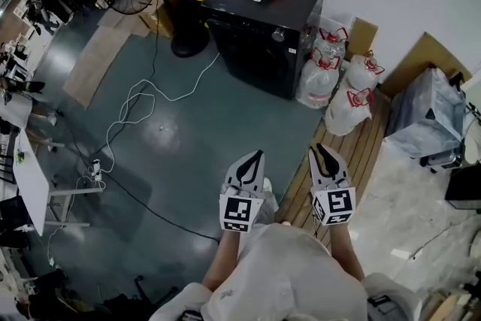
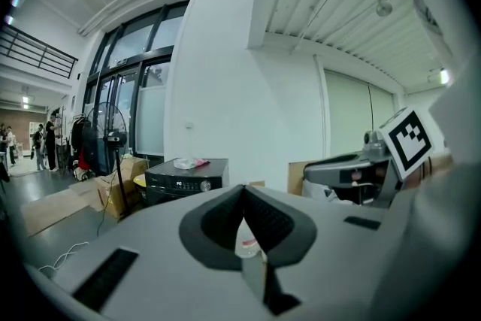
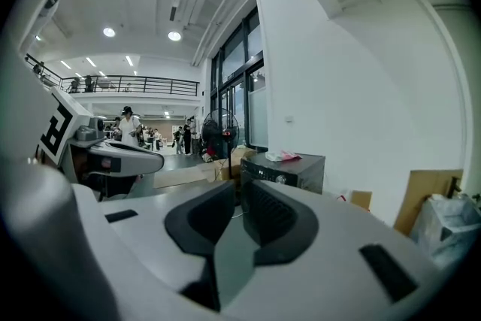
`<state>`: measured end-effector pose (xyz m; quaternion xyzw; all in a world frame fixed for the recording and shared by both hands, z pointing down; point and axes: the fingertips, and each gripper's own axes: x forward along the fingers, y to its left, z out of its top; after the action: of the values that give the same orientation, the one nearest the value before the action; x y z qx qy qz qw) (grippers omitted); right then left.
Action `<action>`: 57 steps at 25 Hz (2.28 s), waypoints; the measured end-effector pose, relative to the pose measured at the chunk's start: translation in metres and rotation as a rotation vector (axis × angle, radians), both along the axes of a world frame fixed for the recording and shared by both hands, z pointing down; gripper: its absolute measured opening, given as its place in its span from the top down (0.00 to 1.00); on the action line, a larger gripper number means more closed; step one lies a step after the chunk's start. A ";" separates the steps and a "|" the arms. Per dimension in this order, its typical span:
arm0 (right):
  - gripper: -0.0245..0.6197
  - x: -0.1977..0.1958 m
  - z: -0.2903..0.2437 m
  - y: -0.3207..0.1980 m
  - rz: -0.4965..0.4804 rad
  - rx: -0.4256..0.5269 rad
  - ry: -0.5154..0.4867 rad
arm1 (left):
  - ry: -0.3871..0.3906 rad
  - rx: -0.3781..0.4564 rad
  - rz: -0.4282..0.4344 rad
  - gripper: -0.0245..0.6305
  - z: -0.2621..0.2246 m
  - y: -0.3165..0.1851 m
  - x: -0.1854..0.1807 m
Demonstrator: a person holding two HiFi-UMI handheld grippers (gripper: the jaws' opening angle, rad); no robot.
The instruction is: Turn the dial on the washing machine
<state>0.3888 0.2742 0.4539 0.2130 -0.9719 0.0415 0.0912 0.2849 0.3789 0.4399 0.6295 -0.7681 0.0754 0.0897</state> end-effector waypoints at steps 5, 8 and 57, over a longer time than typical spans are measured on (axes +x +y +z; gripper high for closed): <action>0.85 -0.052 -0.015 -0.025 0.010 -0.002 0.018 | 0.013 0.005 0.009 0.94 -0.017 -0.028 -0.055; 0.85 -0.075 -0.024 -0.039 0.013 0.008 0.024 | 0.019 0.010 0.021 0.94 -0.023 -0.043 -0.079; 0.89 -0.295 -0.015 -0.316 -0.215 -0.032 0.004 | -0.024 0.004 -0.129 0.94 -0.030 -0.324 -0.273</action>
<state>0.0933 -0.0414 0.4388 0.1060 -0.9882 0.0463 0.1003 0.0120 0.0554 0.4098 0.5778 -0.8083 0.0755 0.0841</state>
